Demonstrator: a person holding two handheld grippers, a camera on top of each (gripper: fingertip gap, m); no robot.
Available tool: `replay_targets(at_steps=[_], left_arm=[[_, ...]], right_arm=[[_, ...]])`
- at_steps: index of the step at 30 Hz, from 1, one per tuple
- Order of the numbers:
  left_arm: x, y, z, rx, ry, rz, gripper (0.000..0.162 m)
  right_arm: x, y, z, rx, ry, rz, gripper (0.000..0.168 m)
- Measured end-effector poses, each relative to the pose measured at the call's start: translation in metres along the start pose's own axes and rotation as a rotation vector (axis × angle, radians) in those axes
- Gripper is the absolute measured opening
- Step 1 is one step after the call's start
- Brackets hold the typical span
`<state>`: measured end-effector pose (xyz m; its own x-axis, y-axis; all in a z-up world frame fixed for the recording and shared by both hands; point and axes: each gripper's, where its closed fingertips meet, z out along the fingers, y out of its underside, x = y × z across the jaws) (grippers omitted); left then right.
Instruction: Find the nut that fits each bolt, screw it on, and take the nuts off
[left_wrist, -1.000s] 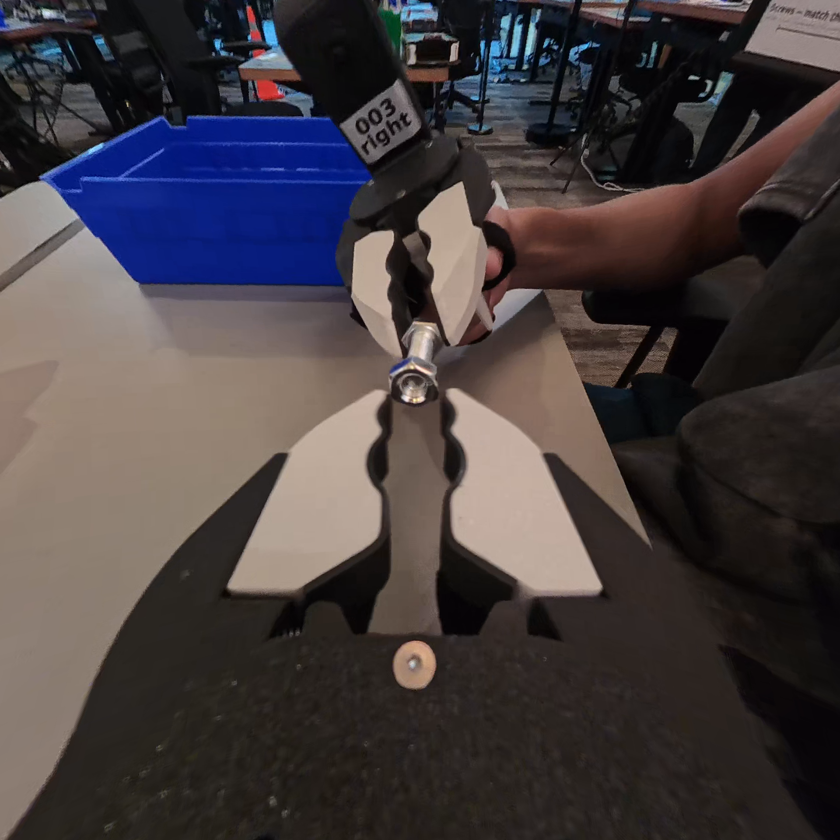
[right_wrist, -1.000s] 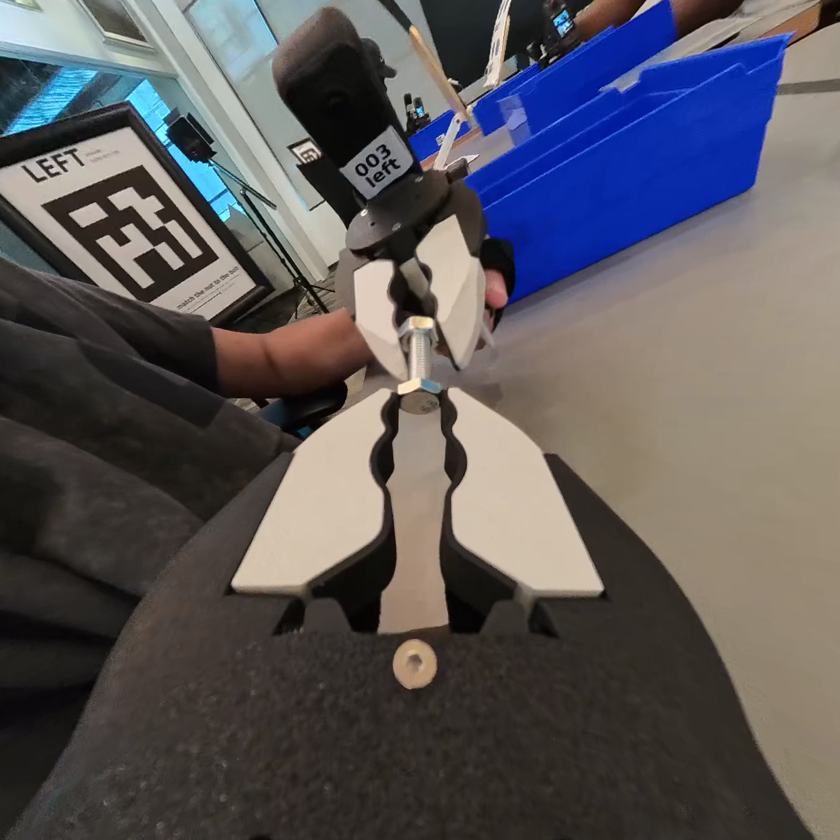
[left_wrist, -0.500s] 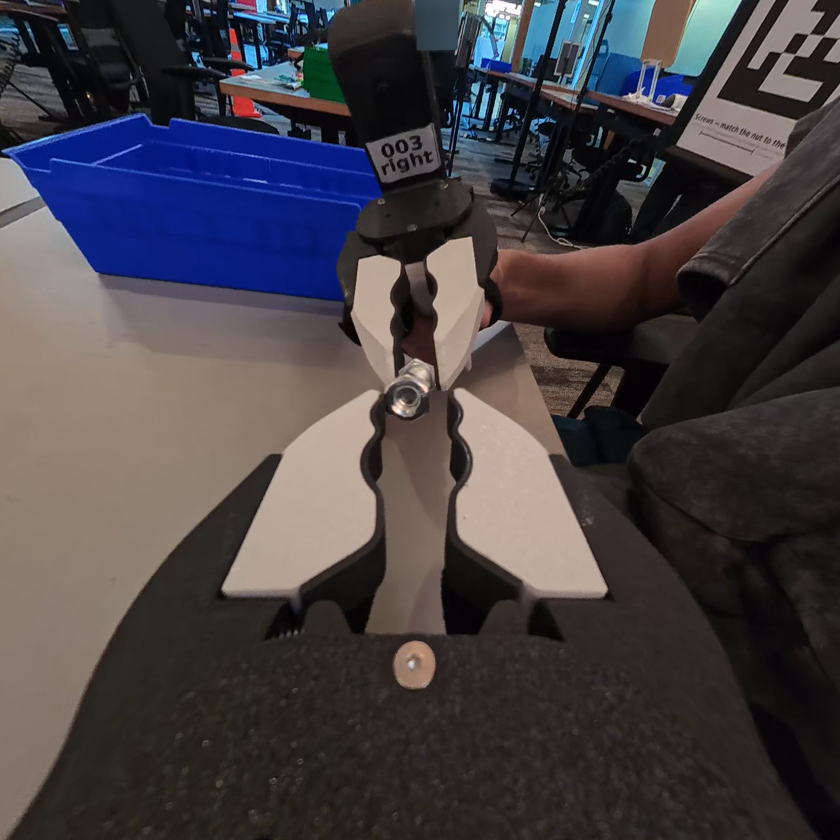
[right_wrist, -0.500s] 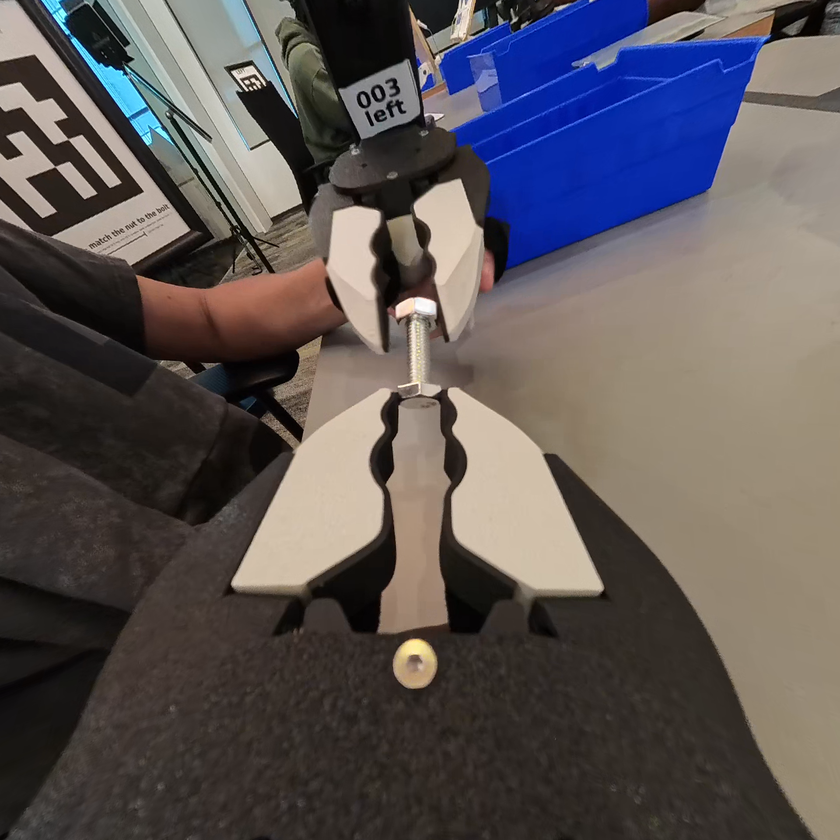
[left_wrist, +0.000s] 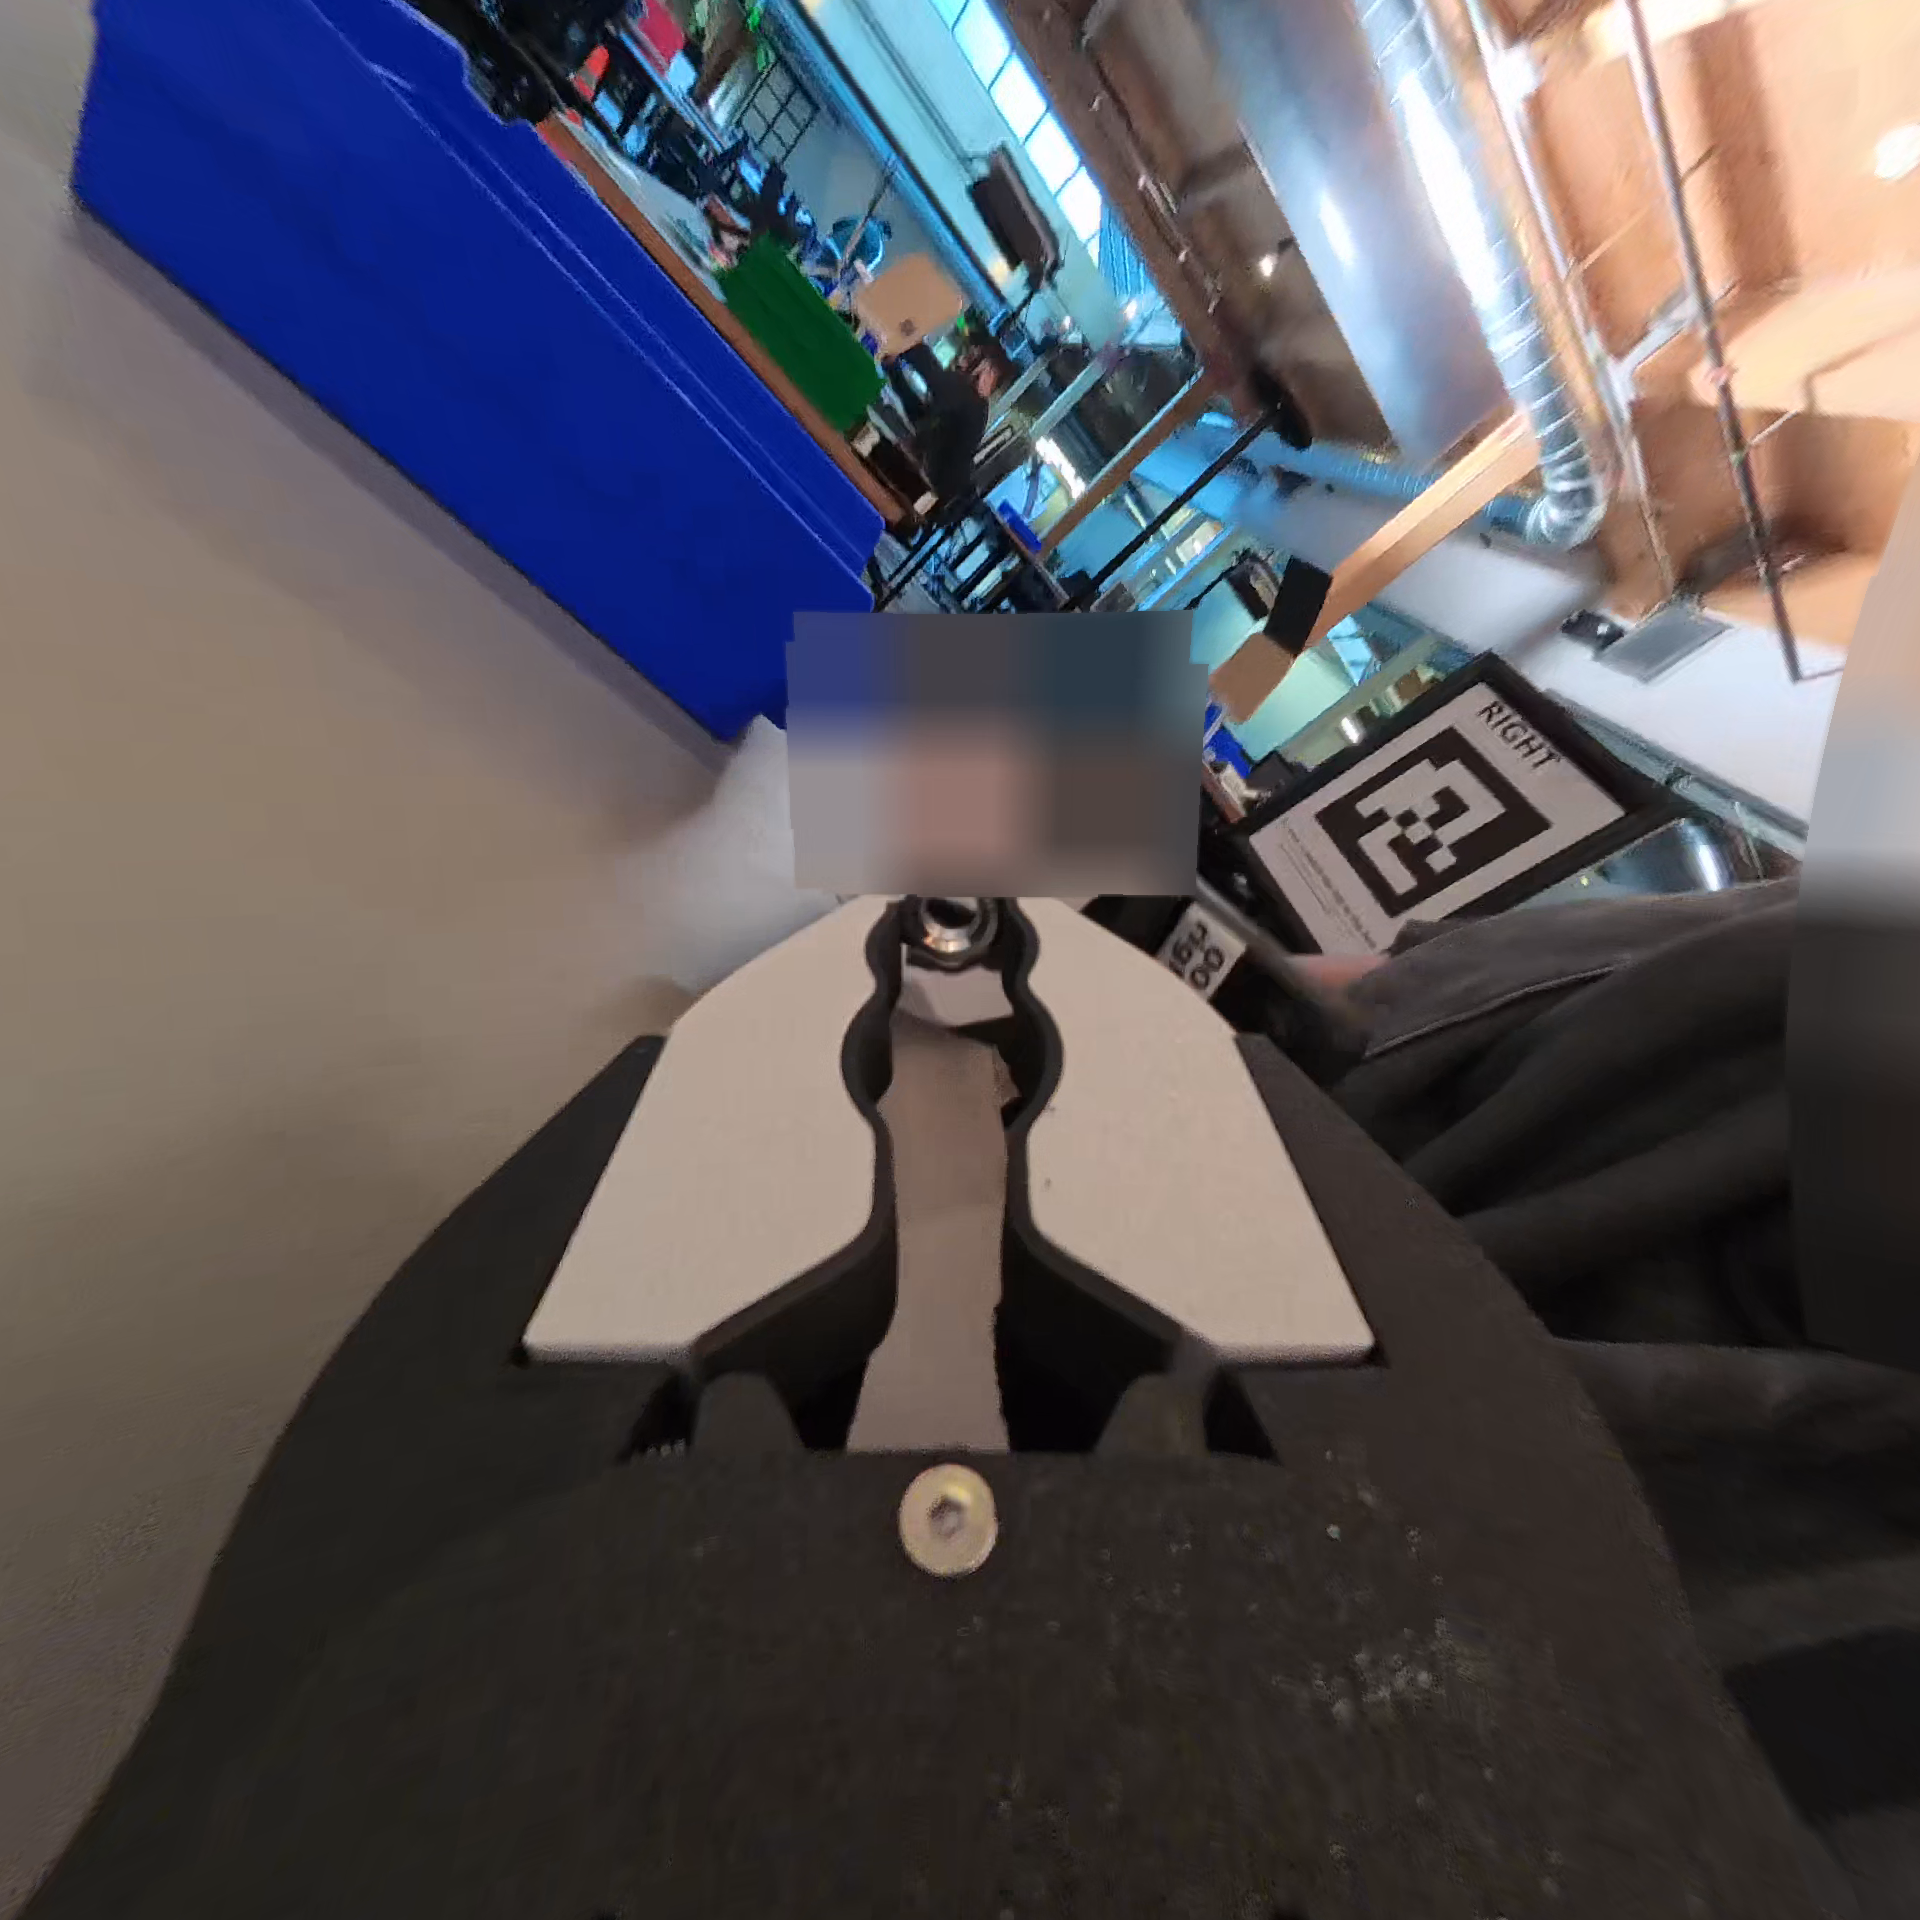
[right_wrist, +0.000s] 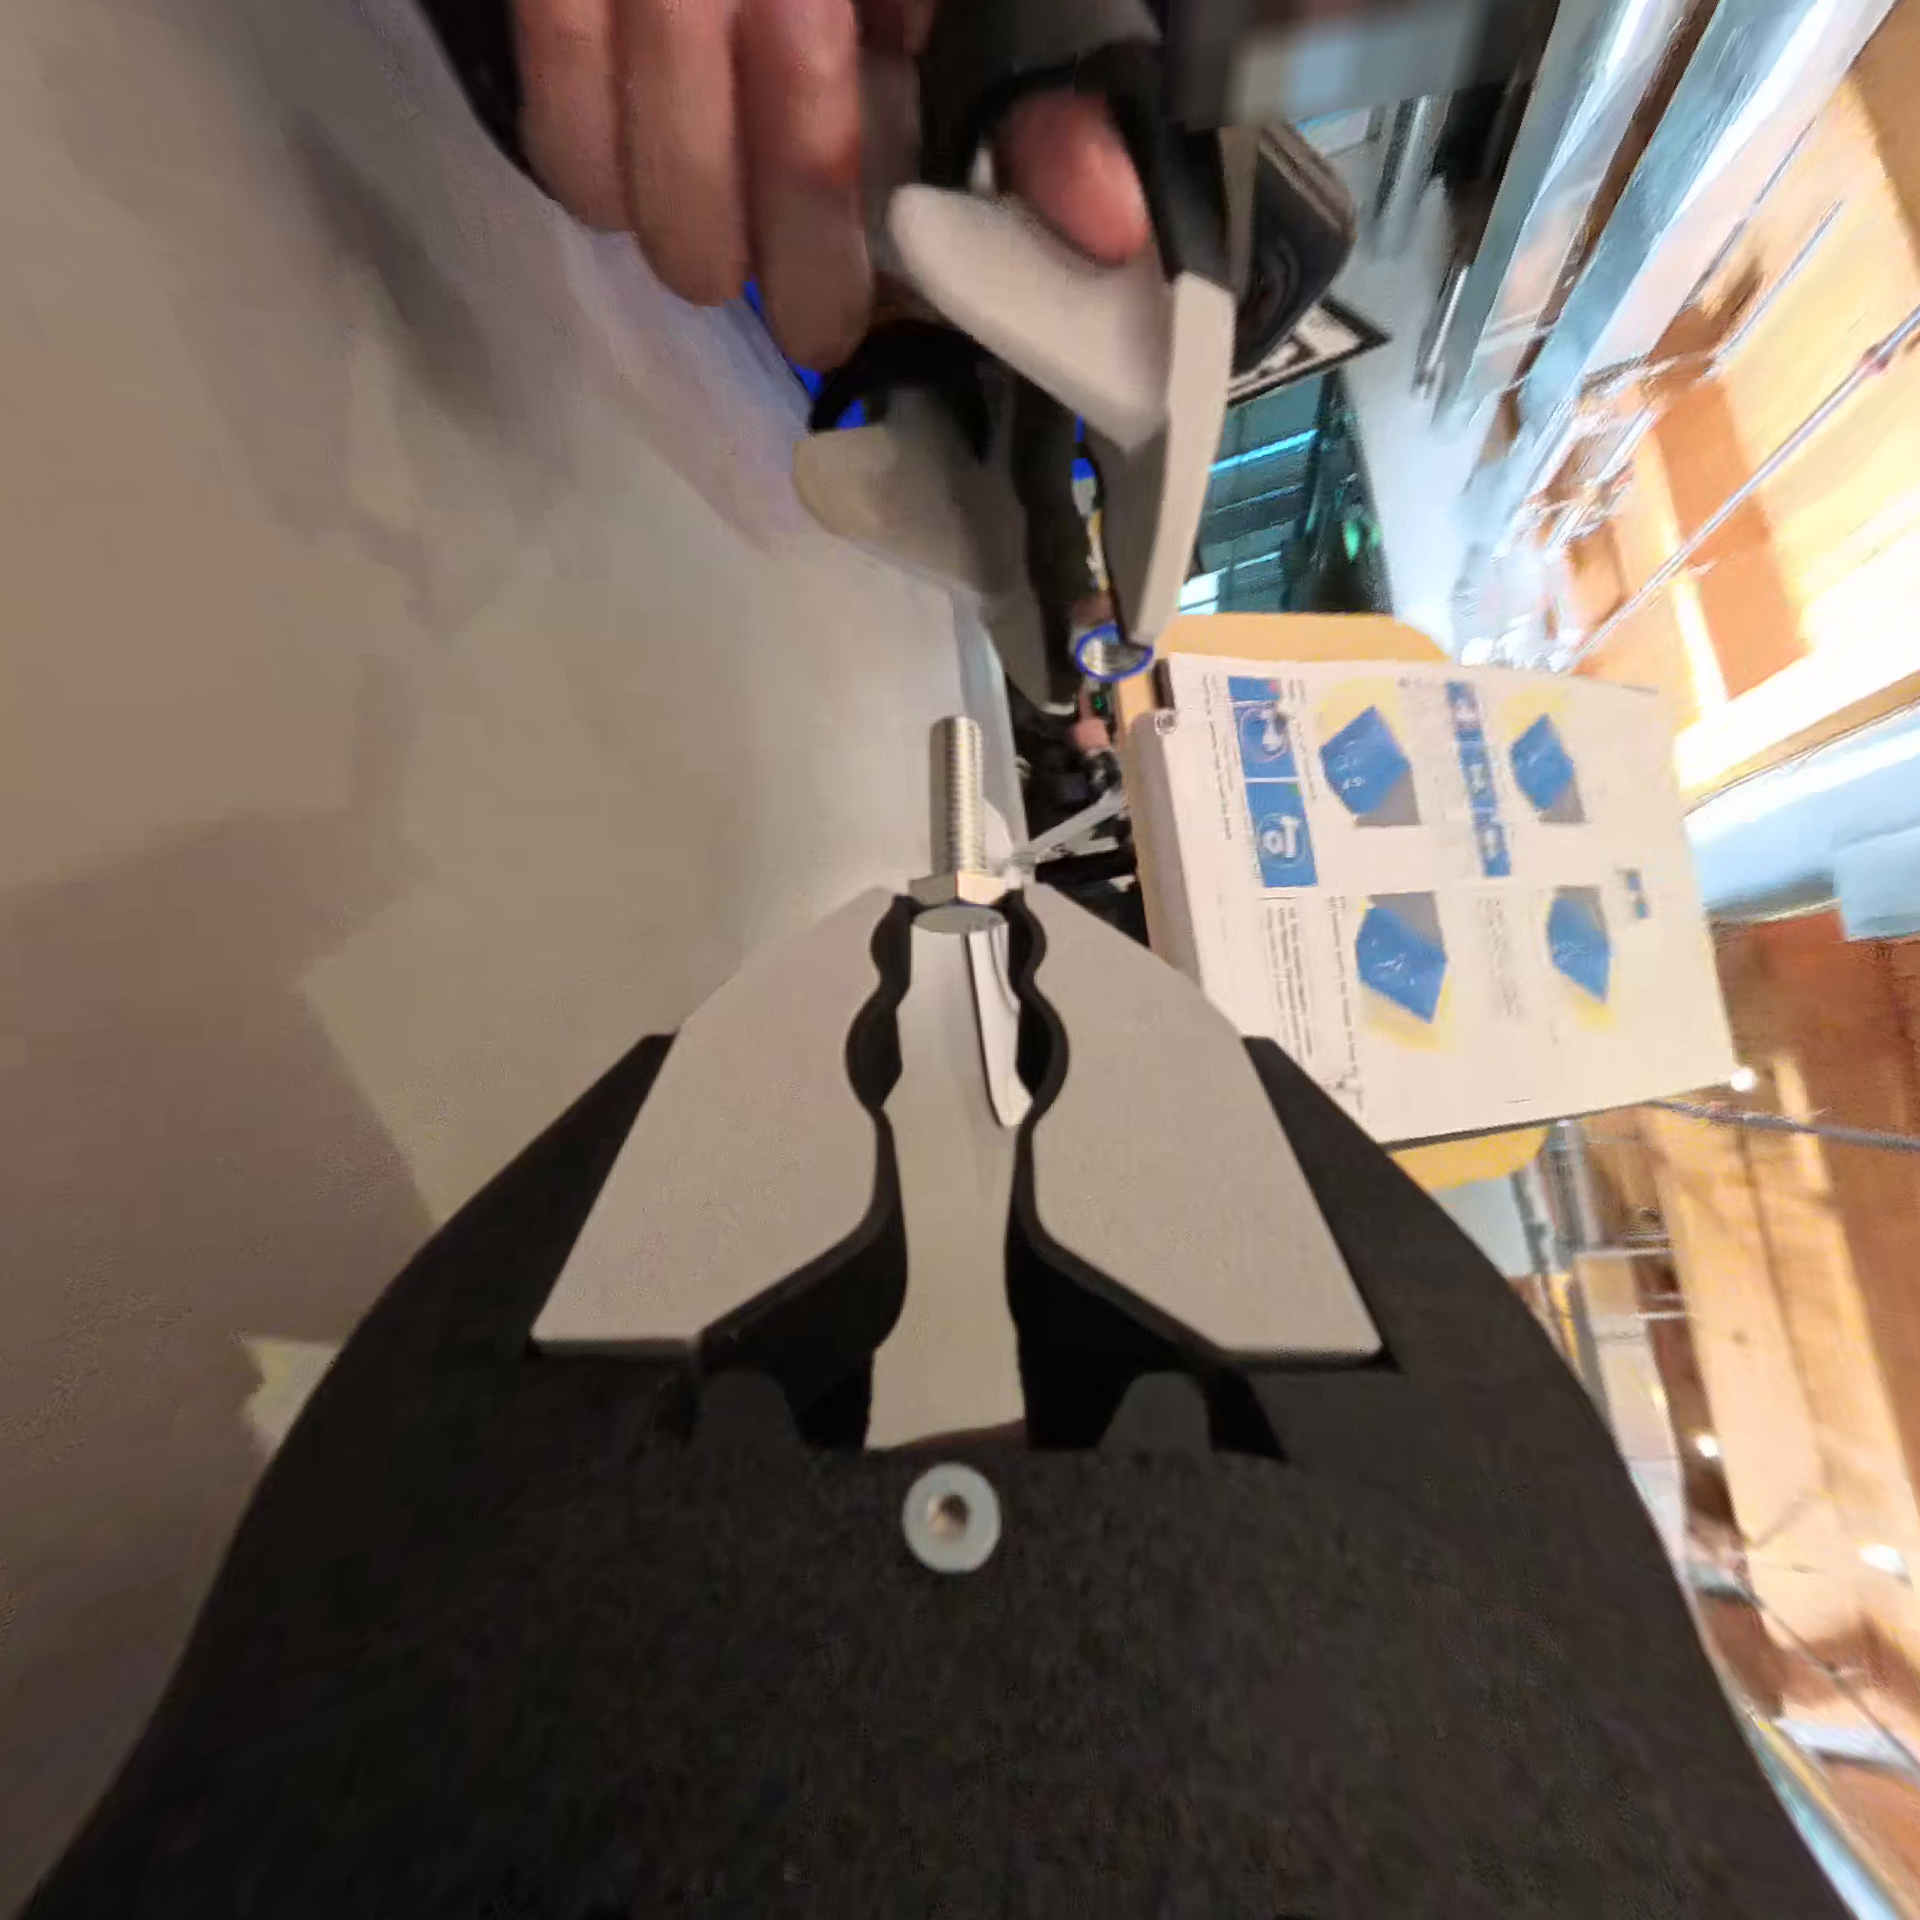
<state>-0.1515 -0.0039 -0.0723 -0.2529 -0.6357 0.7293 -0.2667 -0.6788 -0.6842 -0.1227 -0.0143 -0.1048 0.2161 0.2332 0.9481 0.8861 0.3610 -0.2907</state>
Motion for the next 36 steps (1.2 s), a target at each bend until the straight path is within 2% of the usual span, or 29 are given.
replay_targets(at_steps=[4,9,13,16,23,26,30,33,36], left_arm=[[-0.02,0.003,-0.008,-0.024,-0.123,0.094,0.017],[-0.051,-0.004,-0.02,0.009,-0.395,0.342,0.017],[-0.077,-0.018,-0.042,0.031,-0.732,0.524,0.017],[-0.088,-0.028,-0.06,0.073,-0.883,0.533,0.017],[-0.095,-0.028,-0.071,0.098,-0.881,0.481,0.018],[-0.092,-0.024,-0.068,0.073,-0.875,0.518,0.018],[-0.088,-0.019,-0.063,0.02,-0.903,0.608,0.018],[-0.082,-0.017,-0.057,0.006,-0.888,0.654,0.018],[-0.082,-0.016,-0.054,-0.007,-0.884,0.672,0.018]], right_arm=[[-0.007,0.004,0.007,-0.007,-0.061,0.141,0.018],[-0.001,0.011,0.014,0.056,-0.272,0.784,0.018],[0.008,0.022,0.019,0.119,-0.284,1.112,0.018],[0.016,0.031,0.021,0.101,-0.222,1.129,0.018],[0.015,0.033,0.019,0.078,-0.189,1.042,0.018],[0.018,0.021,0.015,0.107,-0.217,1.06,0.018],[0.071,0.018,-0.011,0.088,-0.126,1.022,0.018],[0.127,0.065,-0.049,-0.081,0.043,0.954,0.018],[0.155,0.155,-0.09,-0.331,0.128,1.068,0.018]])
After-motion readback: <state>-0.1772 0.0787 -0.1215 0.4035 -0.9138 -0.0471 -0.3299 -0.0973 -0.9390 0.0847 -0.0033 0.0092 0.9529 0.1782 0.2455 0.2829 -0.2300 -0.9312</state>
